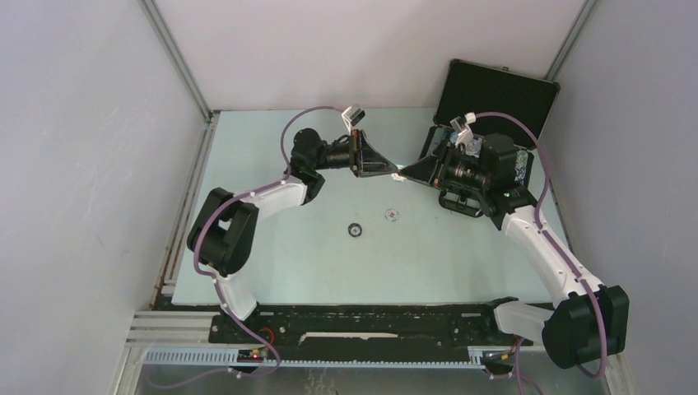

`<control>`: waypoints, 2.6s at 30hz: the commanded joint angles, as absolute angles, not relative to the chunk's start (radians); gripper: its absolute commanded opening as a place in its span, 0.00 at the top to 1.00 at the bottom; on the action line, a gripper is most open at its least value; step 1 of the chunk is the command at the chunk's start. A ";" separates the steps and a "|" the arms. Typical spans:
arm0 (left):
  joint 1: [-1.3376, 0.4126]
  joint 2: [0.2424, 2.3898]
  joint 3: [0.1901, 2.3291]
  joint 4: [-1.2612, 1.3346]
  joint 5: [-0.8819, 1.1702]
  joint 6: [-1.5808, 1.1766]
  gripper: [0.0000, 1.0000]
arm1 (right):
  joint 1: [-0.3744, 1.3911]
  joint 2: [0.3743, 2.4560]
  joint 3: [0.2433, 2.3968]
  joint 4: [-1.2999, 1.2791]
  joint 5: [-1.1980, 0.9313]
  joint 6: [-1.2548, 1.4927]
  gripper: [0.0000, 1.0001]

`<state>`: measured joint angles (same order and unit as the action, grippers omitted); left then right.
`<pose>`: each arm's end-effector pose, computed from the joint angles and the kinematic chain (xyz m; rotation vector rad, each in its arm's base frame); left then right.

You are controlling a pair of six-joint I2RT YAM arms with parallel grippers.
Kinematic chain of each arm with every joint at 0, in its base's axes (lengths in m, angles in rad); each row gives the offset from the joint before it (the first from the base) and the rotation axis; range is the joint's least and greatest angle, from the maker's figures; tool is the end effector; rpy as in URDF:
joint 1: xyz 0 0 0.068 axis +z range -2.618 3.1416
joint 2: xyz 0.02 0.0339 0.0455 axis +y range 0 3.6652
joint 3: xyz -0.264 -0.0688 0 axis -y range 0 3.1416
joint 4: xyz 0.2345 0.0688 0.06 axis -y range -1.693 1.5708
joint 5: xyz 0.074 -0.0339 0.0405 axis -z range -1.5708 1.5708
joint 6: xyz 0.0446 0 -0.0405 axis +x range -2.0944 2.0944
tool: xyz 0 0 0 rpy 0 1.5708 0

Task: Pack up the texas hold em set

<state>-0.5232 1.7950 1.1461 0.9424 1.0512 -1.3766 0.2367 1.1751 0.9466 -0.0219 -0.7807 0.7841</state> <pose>0.3218 -0.2303 0.3048 0.4378 1.8167 -2.1101 0.2479 0.0921 0.3362 -0.0706 1.9869 1.3983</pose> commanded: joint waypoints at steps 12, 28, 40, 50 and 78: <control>-0.517 1.730 1.116 0.929 1.033 -1.353 0.89 | 0.229 1.153 0.946 0.023 -0.805 0.744 1.00; -0.373 1.518 1.238 -0.083 0.632 -0.621 0.20 | 0.195 1.320 1.169 -0.406 -0.235 -0.183 1.00; -0.337 1.530 1.242 -0.070 0.672 -0.659 0.19 | 0.172 1.743 1.550 -0.628 -0.002 -0.509 1.00; -0.301 1.550 1.229 -0.038 0.689 -0.691 0.19 | 0.206 1.944 1.647 -0.690 0.170 -0.656 1.00; -0.284 1.561 1.197 0.073 0.746 -0.772 0.18 | 0.247 2.030 1.619 -0.517 0.216 -0.762 0.93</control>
